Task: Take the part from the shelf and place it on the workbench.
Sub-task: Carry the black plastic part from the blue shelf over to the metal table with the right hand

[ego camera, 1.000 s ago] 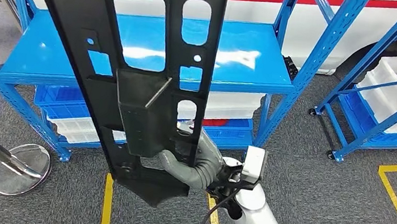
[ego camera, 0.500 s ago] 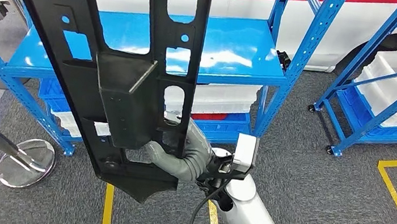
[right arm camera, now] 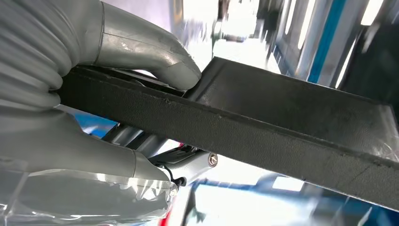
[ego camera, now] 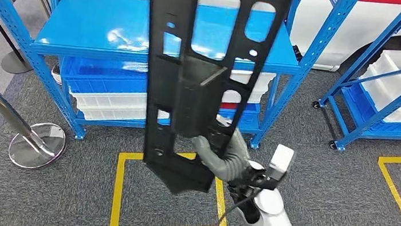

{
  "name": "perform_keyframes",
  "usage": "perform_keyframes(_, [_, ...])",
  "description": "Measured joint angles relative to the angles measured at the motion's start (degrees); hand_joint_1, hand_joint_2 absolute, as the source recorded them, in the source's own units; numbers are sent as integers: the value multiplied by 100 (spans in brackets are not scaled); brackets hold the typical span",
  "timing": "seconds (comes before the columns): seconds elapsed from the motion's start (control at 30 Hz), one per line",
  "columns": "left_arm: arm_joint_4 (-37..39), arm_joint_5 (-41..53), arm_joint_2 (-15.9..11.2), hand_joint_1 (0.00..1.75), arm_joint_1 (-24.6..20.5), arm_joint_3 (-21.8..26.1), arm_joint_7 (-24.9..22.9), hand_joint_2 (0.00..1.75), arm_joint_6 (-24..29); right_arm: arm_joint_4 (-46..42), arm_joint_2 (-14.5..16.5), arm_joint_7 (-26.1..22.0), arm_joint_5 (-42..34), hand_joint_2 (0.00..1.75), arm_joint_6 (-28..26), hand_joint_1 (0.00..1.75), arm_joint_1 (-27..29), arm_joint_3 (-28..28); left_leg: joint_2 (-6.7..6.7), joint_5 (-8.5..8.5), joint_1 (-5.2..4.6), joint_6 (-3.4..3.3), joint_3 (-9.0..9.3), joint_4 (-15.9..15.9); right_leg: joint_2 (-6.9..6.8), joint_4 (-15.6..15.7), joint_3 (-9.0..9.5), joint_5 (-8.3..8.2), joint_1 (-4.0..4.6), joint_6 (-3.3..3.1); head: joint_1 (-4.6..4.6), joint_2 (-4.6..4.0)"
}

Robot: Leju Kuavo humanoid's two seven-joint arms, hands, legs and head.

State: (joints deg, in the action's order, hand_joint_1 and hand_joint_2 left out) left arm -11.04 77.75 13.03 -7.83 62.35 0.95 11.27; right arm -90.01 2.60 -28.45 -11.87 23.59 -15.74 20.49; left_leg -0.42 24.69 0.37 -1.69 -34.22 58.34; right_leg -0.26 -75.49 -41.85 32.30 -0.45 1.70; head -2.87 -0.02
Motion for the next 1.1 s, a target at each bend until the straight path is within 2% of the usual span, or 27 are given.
perform_keyframes(0.03, [0,29,0,0,-21,-36,-21,175,-23,-85,-59,-26,41,175,-13,175,150,-132,3,-56,-31,-4,-74,3,7,67,134,-117,18,-41,-1,0])
perform_keyframes(0.07, [0,45,0,0,-39,-68,-35,175,-35,-164,-96,-38,70,175,-17,175,256,-225,14,-112,-62,-7,-143,4,12,341,379,-263,47,-104,-1,0])
perform_keyframes(0.1, [0,53,5,0,-54,-96,-42,175,-40,-241,-121,-42,96,175,-19,175,326,-285,32,-165,-85,-5,-199,4,16,757,702,-328,85,-182,-1,0])
perform_keyframes(0.17, [0,70,14,0,-72,-143,-45,175,-43,-385,-152,-41,136,175,-25,175,400,-371,65,-271,-104,18,-262,-9,22,1560,1253,-297,155,-290,-1,0])
perform_keyframes(0.2, [0,75,18,0,-75,-157,-46,175,-43,-436,-163,-41,150,175,-28,175,419,-403,78,-328,-94,40,-272,-29,24,1772,1379,-259,184,-317,-1,0])
perform_keyframes(0.23, [0,80,16,0,-77,-172,-47,175,-42,-474,-174,-39,160,175,-30,175,434,-431,84,-382,-86,63,-277,-56,23,1870,1402,-277,200,-326,-1,0])
perform_keyframes(0.3, [0,72,10,0,-76,-201,-45,175,-38,-513,-191,-28,169,175,-23,175,462,-465,79,-392,-84,117,-311,-72,5,1944,1353,-410,174,-376,1,0])
perform_keyframes(0.33, [0,44,8,0,-74,-215,-37,175,-37,-521,-193,5,168,175,2,175,462,-472,73,-247,-86,146,-349,18,-3,1987,1312,-479,151,-405,0,0])
perform_keyframes(0.37, [0,3,2,0,-72,-223,-20,175,-35,-512,-185,55,165,175,40,175,450,-473,68,1,-79,177,-407,222,-4,2009,1254,-560,127,-426,0,0])
perform_keyframes(0.43, [0,-84,-6,0,-71,-225,34,175,-33,-451,-150,157,165,175,120,175,393,-473,66,569,-48,237,-543,904,24,2007,1098,-695,122,-439,-1,0])
perform_keyframes(0.47, [0,-105,-10,0,-71,-225,61,175,-32,-410,-127,184,170,175,143,175,369,-473,66,692,-35,263,-583,1253,42,1998,1010,-763,121,-431,-1,0])
perform_keyframes(0.5, [0,-111,-11,0,-69,-225,80,175,-31,-376,-107,194,174,175,156,175,356,-473,66,658,-27,282,-570,1480,63,1985,919,-826,121,-419,-1,0])
perform_keyframes(0.53, [0,-108,-13,0,-65,-225,92,175,-31,-352,-93,198,176,175,166,175,352,-473,64,511,-19,292,-476,1531,89,1965,825,-887,119,-402,-1,0])
perform_keyframes(0.57, [0,-104,-16,0,-53,-226,96,175,-31,-337,-86,199,180,175,174,175,351,-473,41,333,-11,294,-283,1373,124,1936,733,-940,116,-383,-1,0])
perform_keyframes(0.6, [0,-99,-21,0,-36,-226,96,175,-32,-330,-82,197,184,175,182,175,351,-473,-33,245,-1,284,-19,1039,162,1896,648,-984,111,-361,-1,0])
perform_keyframes(0.67, [0,-92,-30,0,8,-225,95,175,-34,-328,-73,190,187,175,191,175,346,-478,-227,362,12,247,521,242,245,1803,505,-1060,114,-308,-1,0])
perform_keyframes(0.7, [0,-90,-32,0,27,-225,95,175,-36,-329,-66,185,188,175,196,175,346,-482,-283,470,12,223,663,-6,287,1773,458,-1100,115,-279,-1,0])
perform_keyframes(0.73, [0,-86,-33,0,42,-226,96,175,-38,-329,-61,180,190,175,202,175,347,-485,-274,525,2,195,721,-124,331,1759,425,-1144,119,-246,-1,0])
perform_keyframes(0.8, [1,-77,-28,0,52,-226,98,175,-40,-330,-56,170,197,175,221,175,365,-495,-146,478,15,108,690,-156,380,1730,374,-1176,106,-180,0,0])
perform_keyframes(0.83, [1,-70,-27,0,51,-226,99,175,-40,-333,-55,165,204,175,233,175,374,-506,-79,439,21,62,673,-168,343,1626,317,-1093,99,-145,1,0])
perform_keyframes(0.87, [1,-65,-26,0,52,-226,101,175,-40,-336,-55,160,214,175,245,175,384,-519,-8,398,33,26,646,-180,274,1403,216,-927,84,-110,1,0])
perform_keyframes(0.93, [0,-59,-31,0,57,-226,102,175,-40,-344,-55,153,232,175,262,175,410,-543,117,333,24,5,562,-174,126,641,-88,-467,39,-38,1,0])
perform_keyframes(0.97, [0,-59,-35,0,59,-226,102,175,-40,-345,-56,153,239,175,265,175,429,-551,178,304,23,12,519,-170,90,276,-215,-297,11,-6,1,0])
perform_keyframes(1.0, [0,-59,-38,0,59,-226,103,175,-40,-345,-57,153,244,175,266,175,449,-558,240,280,24,21,481,-167,66,76,-253,-226,-16,18,1,0])
perform_keyframes(1.03, [0,-59,-41,0,58,-226,103,175,-40,-345,-57,153,247,175,266,175,465,-562,301,262,25,35,456,-165,42,108,-169,-260,-39,34,1,0])
perform_keyframes(1.07, [0,-59,-42,0,55,-226,104,175,-40,-346,-57,153,250,175,266,175,473,-566,360,251,27,47,442,-165,4,368,34,-376,-58,41,1,0])
perform_keyframes(1.1, [0,-59,-42,0,53,-226,104,175,-40,-352,-57,153,250,175,266,175,476,-568,418,243,26,64,440,-164,-89,796,328,-524,-69,37,1,0])
